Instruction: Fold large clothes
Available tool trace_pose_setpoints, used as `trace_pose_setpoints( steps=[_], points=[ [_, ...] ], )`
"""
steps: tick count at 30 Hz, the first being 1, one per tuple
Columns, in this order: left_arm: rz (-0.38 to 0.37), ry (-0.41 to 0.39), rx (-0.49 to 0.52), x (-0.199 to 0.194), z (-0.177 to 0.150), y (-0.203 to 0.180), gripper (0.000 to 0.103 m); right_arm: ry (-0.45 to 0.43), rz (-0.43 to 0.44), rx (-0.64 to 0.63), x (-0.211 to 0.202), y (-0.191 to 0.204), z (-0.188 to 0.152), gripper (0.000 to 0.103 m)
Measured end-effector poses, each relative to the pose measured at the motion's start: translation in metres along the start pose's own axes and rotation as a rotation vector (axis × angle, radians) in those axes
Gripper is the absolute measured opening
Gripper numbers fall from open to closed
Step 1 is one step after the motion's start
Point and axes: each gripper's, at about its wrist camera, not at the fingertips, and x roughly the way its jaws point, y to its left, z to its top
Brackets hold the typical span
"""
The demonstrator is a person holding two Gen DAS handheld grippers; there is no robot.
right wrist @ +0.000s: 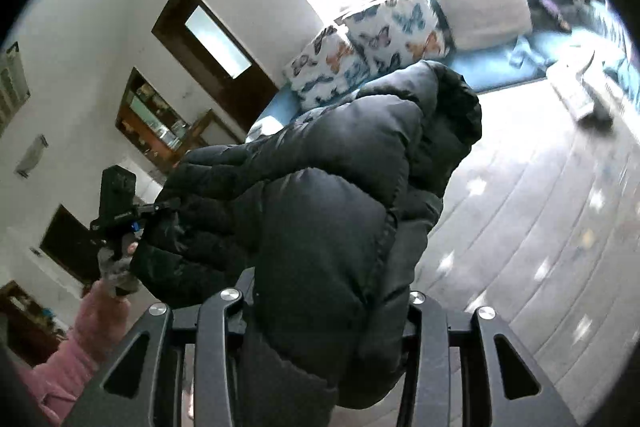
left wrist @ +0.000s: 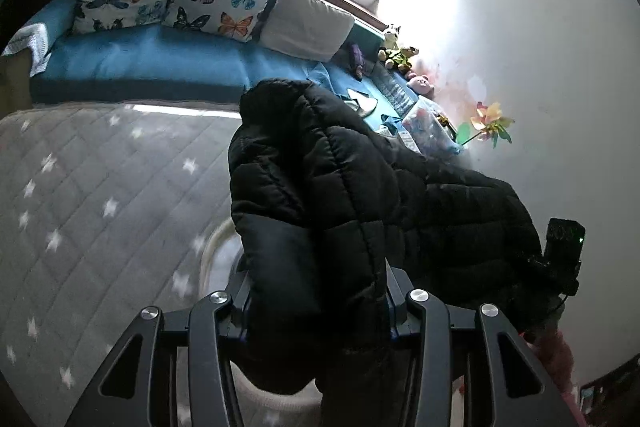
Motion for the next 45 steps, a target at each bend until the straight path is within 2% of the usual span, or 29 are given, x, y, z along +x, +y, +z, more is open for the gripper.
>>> trace_pose_setpoints(
  steps=[2, 4, 7, 8, 9, 10, 11, 13, 15, 18, 19, 22, 23, 26, 28, 30, 33, 35, 36, 38, 42, 45],
  points=[
    [0.010, 0.026, -0.019, 0.023, 0.022, 0.002, 0.048, 0.000, -0.054, 0.002, 0.007, -0.012, 0.012, 0.046],
    [0.037, 0.071, -0.016, 0.053, 0.034, 0.004, 0.050, 0.038, -0.112, -0.001, 0.020, -0.025, 0.018, 0.055],
    [0.102, 0.146, -0.065, 0.114, 0.035, 0.022, 0.054, 0.140, -0.245, 0.073, 0.067, -0.067, 0.004, 0.061],
    [0.156, 0.165, -0.084, 0.135, 0.031, 0.031, 0.058, 0.177, -0.280, 0.095, 0.085, -0.076, -0.002, 0.063],
    [0.199, 0.176, -0.088, 0.148, 0.026, 0.040, 0.062, 0.218, -0.333, 0.113, 0.102, -0.091, -0.013, 0.072],
    [0.231, 0.191, -0.090, 0.162, 0.021, 0.050, 0.075, 0.229, -0.350, 0.133, 0.109, -0.102, -0.022, 0.083],
    [0.232, 0.191, -0.108, 0.168, 0.018, 0.057, 0.085, 0.219, -0.351, 0.141, 0.113, -0.109, -0.028, 0.086],
    [0.201, 0.184, -0.117, 0.169, 0.016, 0.062, 0.087, 0.186, -0.345, 0.134, 0.111, -0.112, -0.035, 0.088],
    [0.214, 0.193, -0.105, 0.162, 0.016, 0.064, 0.087, 0.208, -0.359, 0.128, 0.108, -0.109, -0.036, 0.088],
    [0.293, 0.197, -0.002, 0.150, 0.018, 0.047, 0.087, 0.236, -0.467, 0.060, 0.098, -0.092, -0.032, 0.089],
    [0.321, 0.195, 0.028, 0.141, 0.009, 0.043, 0.087, 0.239, -0.520, 0.024, 0.094, -0.084, -0.030, 0.089],
    [0.389, 0.202, 0.094, 0.122, -0.006, 0.027, 0.087, 0.183, -0.648, -0.088, 0.075, -0.051, -0.023, 0.088],
    [0.409, 0.194, 0.115, 0.115, -0.010, 0.021, 0.087, 0.161, -0.667, -0.108, 0.068, -0.046, -0.021, 0.088],
    [0.447, 0.163, 0.151, 0.086, -0.024, 0.006, 0.087, 0.072, -0.702, -0.179, 0.055, -0.017, -0.018, 0.088],
    [0.428, 0.120, 0.140, 0.057, -0.034, -0.003, 0.087, 0.042, -0.658, -0.207, 0.052, -0.002, -0.019, 0.088],
    [0.384, 0.083, 0.134, 0.032, -0.048, -0.008, 0.086, 0.060, -0.633, -0.221, 0.061, 0.003, -0.022, 0.088],
    [0.299, 0.051, 0.135, 0.017, -0.064, -0.020, 0.081, 0.109, -0.602, -0.233, 0.079, -0.002, -0.035, 0.088],
    [0.271, 0.073, 0.123, 0.024, -0.075, -0.019, 0.067, 0.152, -0.596, -0.211, 0.090, -0.008, -0.045, 0.088],
    [0.267, 0.090, 0.116, 0.031, -0.079, -0.018, 0.064, 0.166, -0.593, -0.198, 0.095, -0.013, -0.049, 0.088],
    [0.281, 0.135, 0.109, 0.049, -0.090, -0.008, 0.053, 0.198, -0.605, -0.185, 0.101, -0.023, -0.062, 0.088],
    [0.328, 0.208, 0.080, 0.079, -0.110, 0.017, 0.051, 0.210, -0.579, -0.114, 0.106, -0.037, -0.078, 0.088],
    [0.294, 0.203, 0.048, 0.081, -0.115, 0.026, 0.052, 0.207, -0.586, -0.125, 0.111, -0.037, -0.086, 0.088]
  ],
)
